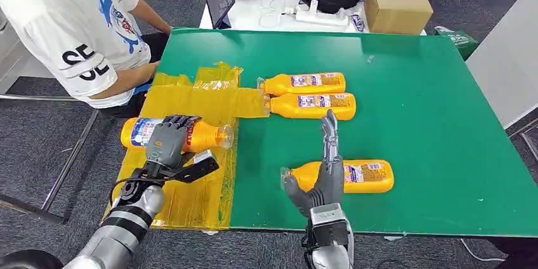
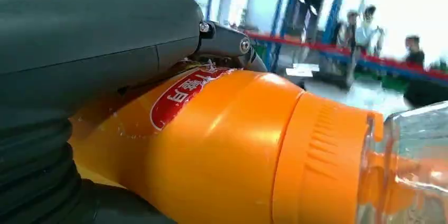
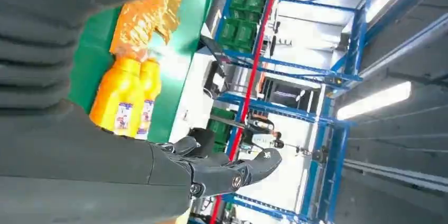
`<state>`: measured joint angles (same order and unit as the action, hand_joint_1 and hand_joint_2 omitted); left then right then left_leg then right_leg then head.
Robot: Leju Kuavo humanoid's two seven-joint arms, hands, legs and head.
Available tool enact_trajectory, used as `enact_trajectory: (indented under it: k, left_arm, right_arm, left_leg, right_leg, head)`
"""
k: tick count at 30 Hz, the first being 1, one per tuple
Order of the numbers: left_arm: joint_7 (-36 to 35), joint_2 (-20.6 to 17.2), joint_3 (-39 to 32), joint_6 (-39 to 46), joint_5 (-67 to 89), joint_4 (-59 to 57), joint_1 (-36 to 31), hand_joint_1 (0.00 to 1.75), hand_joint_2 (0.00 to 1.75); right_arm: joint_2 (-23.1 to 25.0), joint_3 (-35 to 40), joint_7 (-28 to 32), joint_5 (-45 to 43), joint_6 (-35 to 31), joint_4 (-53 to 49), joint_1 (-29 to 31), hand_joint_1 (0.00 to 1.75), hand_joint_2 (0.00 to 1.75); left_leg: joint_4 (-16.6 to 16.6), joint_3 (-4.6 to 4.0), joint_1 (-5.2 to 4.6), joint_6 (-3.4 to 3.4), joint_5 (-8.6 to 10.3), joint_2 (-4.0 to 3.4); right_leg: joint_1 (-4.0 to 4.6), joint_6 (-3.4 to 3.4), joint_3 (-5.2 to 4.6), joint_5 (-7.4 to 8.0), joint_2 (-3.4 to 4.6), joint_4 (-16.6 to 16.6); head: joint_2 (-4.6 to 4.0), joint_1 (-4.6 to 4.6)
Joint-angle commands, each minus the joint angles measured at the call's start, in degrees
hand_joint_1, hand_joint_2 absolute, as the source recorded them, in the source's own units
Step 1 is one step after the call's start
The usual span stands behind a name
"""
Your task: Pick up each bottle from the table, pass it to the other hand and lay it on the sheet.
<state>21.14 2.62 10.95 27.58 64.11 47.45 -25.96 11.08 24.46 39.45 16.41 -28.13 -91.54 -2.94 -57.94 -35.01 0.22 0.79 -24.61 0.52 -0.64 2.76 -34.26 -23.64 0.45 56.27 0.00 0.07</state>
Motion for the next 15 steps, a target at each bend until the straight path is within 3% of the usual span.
enact_trajectory:
  k: [1, 9, 10, 11, 14, 15]
  left_arm:
    - [1.05, -5.09, 0.98, -4.7, -2.5, -9.22, -0.02, 1.75, 1.75]
    - [0.13, -4.92, 0.29, -6.14, -2.56, -8.34, 1.4, 1.75, 1.75]
    - [1.0, -4.3, -0.99, -7.51, -4.76, -7.8, 1.76, 1.33, 1.75]
    - [1.77, -3.95, -1.87, -8.59, -6.38, -6.95, 2.3, 0.09, 1.75]
    - [1.82, -3.8, -1.77, -8.91, -6.46, -6.3, 2.77, 0.09, 1.75]
    - [1.82, -3.8, -1.77, -8.91, -6.46, -6.3, 2.77, 0.0, 1.75]
  right_arm:
    - [1.68, -7.48, -1.05, -6.62, 4.55, 6.04, 1.53, 0.0, 1.75]
    - [2.48, -6.84, -0.66, -5.54, 5.14, 8.78, 1.9, 0.0, 1.75]
    - [2.3, -6.55, -0.95, -5.2, 5.35, 9.0, 2.01, 0.0, 1.75]
    - [2.36, -6.36, -1.39, -4.89, 5.7, 9.4, 2.17, 0.0, 1.75]
    - [2.55, -6.31, -1.4, -4.88, 5.71, 9.93, 2.28, 0.0, 1.75]
    - [2.55, -6.31, -1.4, -4.88, 5.71, 9.93, 2.28, 0.0, 1.75]
  left_leg:
    - [0.08, 0.25, 0.02, -0.03, -0.06, -0.22]
    - [0.09, 0.31, 0.04, -0.05, -0.08, -0.17]
    - [0.08, 0.27, 0.02, -0.04, -0.07, -0.17]
    - [0.07, 0.23, 0.01, -0.04, -0.05, -0.19]
    - [0.08, 0.26, 0.0, -0.03, -0.05, -0.18]
    - [0.08, 0.37, 0.05, -0.04, -0.09, -0.23]
  right_leg:
    - [0.03, -0.06, 0.21, 0.01, 0.14, -0.1]
    - [0.05, -0.1, 0.28, -0.02, 0.1, -0.11]
    - [0.04, -0.08, 0.24, 0.0, 0.12, -0.1]
    - [0.03, -0.06, 0.2, 0.02, 0.13, -0.09]
    - [0.02, -0.06, 0.21, 0.01, 0.1, -0.09]
    - [0.07, -0.1, 0.33, 0.0, 0.12, -0.12]
  head:
    - [0.0, -0.02]
    - [0.0, -0.02]
    - [0.0, -0.02]
    - [0.0, -0.02]
    - [0.0, -0.02]
    - [0.0, -0.02]
